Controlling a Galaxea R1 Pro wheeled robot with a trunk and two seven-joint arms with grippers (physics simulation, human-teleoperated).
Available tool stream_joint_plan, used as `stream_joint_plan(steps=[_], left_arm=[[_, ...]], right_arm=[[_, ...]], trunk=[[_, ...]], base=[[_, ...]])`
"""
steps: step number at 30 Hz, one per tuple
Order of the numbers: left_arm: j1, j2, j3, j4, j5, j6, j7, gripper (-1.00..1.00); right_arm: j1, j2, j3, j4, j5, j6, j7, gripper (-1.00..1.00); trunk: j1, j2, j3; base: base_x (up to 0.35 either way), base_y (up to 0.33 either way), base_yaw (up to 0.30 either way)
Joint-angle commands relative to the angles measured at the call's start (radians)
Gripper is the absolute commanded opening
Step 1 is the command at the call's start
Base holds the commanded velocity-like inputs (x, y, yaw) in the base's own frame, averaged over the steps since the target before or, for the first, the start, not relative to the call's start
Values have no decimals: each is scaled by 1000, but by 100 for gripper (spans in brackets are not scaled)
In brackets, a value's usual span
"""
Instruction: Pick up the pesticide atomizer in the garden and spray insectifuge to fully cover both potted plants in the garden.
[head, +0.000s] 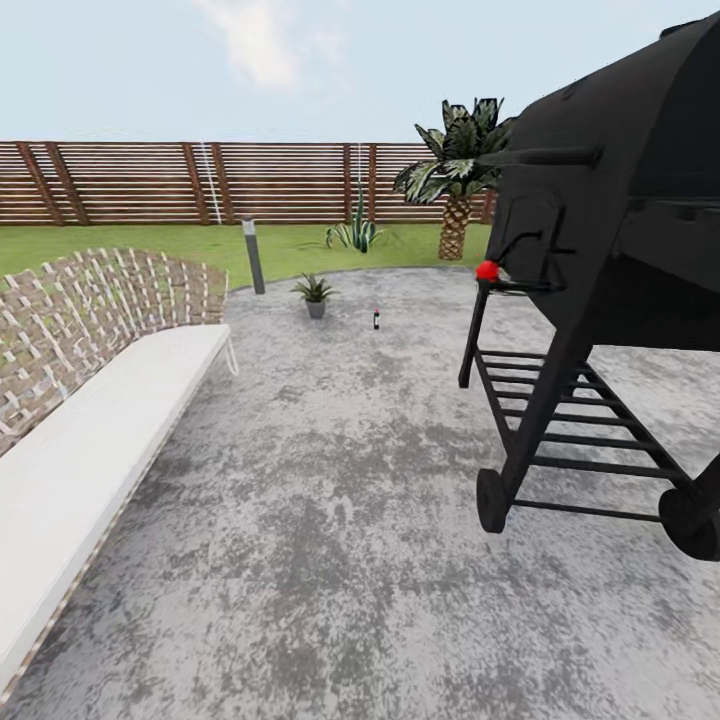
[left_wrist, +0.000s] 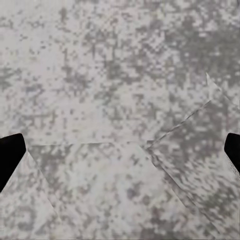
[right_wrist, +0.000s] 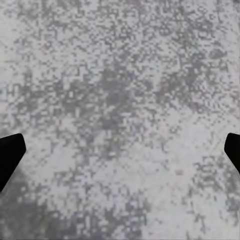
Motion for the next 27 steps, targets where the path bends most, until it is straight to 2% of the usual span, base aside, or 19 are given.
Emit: stream_joint_plan(steps=[1,15,27], left_arm=[[-1,0,0,1,1,-3,-1,100],[-1,0,0,1,1,-3,-1,100],[-1,0,0,1,1,-3,-1,100]], right_arm=[[0,0,-2,0,-1,-3,1,100],[-1,0,-2,0,-1,-3,1,100],[-1,1,-2,0,-1,-3,1,100]], trunk=[[0,0,-1],[0,0,-1],[0,0,-1]], base=[[325,136,0],[272,207,0],[329,94,0]])
